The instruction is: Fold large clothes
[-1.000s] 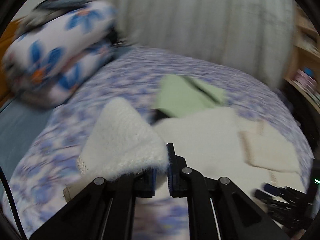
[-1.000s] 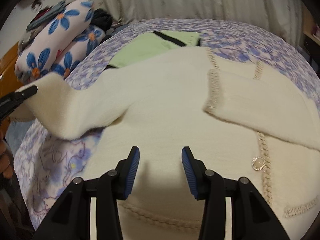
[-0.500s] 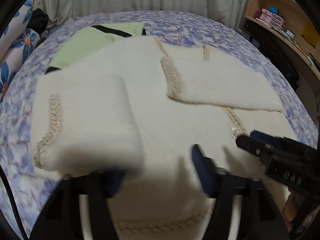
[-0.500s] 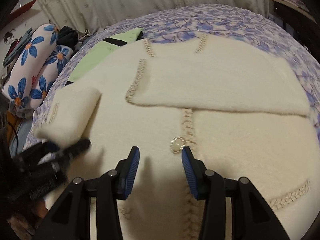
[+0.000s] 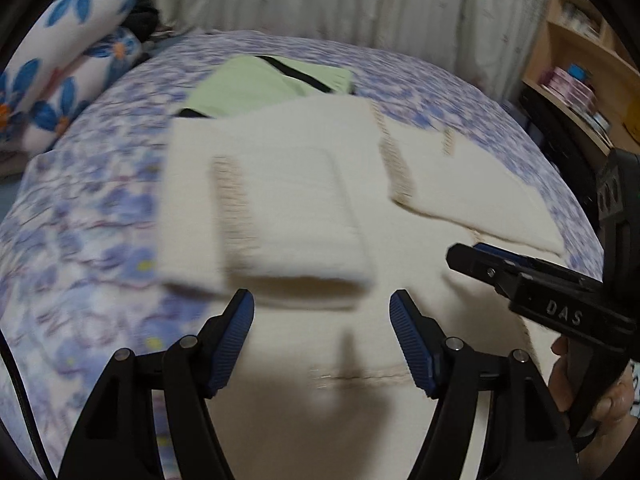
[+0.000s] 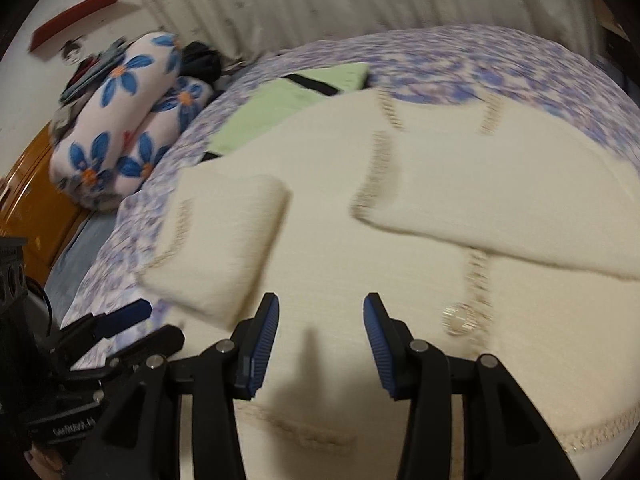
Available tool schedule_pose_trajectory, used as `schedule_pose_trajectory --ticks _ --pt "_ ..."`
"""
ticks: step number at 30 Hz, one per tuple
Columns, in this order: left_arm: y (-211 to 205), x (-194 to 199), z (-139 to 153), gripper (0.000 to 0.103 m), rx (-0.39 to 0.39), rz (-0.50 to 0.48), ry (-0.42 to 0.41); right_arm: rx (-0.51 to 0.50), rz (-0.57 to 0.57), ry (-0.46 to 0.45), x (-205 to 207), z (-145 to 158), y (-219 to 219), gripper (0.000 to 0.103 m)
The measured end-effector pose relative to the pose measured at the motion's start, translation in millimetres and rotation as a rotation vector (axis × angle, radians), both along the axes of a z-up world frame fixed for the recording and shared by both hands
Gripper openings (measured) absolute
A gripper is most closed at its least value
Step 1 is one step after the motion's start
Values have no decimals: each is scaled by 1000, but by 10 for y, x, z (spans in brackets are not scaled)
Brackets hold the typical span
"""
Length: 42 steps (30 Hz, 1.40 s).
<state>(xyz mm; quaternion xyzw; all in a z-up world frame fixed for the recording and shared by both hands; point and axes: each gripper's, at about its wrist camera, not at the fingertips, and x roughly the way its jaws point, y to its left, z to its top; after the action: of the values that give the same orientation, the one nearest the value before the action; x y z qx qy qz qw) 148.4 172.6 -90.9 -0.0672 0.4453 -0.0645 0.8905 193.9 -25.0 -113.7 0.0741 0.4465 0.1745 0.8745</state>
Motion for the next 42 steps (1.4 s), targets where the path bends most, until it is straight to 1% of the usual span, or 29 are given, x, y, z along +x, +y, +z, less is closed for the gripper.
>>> schedule_pose_trajectory --ticks 2,3,4,8,11,12,14,17,18,19,20,21,24,25,26,27,28,29,31,33,34,35,36,37,39,42 --pt "160 -33 25 69 7 55 4 -17 47 -6 5 7 157 49" --pt "223 -41 25 69 10 80 8 -28 74 -7 4 3 248 53" --pt "295 -61 23 69 13 105 13 -36 94 -10 2 -3 317 55" --pt "508 -99 -22 69 3 181 37 -105 168 -18 -7 -52 640 56" --pt "637 -147 -88 69 -15 211 63 -182 240 -36 -18 -100 916 56" --pt "674 -166 -112 69 -25 218 72 -226 261 -45 -16 -127 1029 56" --pt "715 -194 -152 69 -42 222 84 -283 277 -60 -3 -159 1167 56" --pt "735 -212 -181 69 -52 232 96 -344 267 -106 76 -140 1301 55" --pt "736 -217 -173 69 -52 233 95 -344 264 -118 110 -106 1310 53" --pt "724 -221 -157 69 -52 233 91 -323 263 -133 157 -39 1296 29" --pt "722 -225 -139 69 -54 231 86 -303 252 -136 211 29 1261 13" --pt "717 -228 -107 69 -64 224 75 -284 217 -146 270 130 1191 8" --pt "689 -229 -22 69 -71 217 47 -159 76 -214 399 548 726 8" --pt "679 -226 -3 69 -71 214 39 -120 18 -230 433 676 502 8" --pt "652 -223 24 69 -68 206 28 -84 -30 -231 457 752 306 8" --pt "633 -219 38 69 -65 202 24 -40 -100 -223 475 808 7 8" --pt "611 -214 46 69 -64 196 21 -26 -150 -214 488 807 -175 9" --pt "579 -203 44 69 -65 187 22 -24 -201 -203 479 791 -371 9" --pt "534 -175 20 69 -65 173 29 -61 -302 -156 450 630 -778 10" --pt "468 -124 -18 69 -69 153 45 -95 -343 -55 433 371 -1065 11" --pt "440 -94 -34 69 -67 144 51 -98 -347 19 427 214 -1199 12" --pt "419 -70 -44 69 -62 137 55 -77 -338 79 421 78 -1291 14" --pt "380 -13 -50 69 -55 123 59 -59 -339 138 410 -66 -1400 19" --pt "364 40 -55 69 -49 111 59 -51 -341 159 400 -126 -1463 24" --pt "328 164 -50 69 -26 94 61 -1 -338 181 430 -203 -1580 26" --pt "291 417 -35 69 9 69 61 57 -359 161 519 -175 -1716 38"
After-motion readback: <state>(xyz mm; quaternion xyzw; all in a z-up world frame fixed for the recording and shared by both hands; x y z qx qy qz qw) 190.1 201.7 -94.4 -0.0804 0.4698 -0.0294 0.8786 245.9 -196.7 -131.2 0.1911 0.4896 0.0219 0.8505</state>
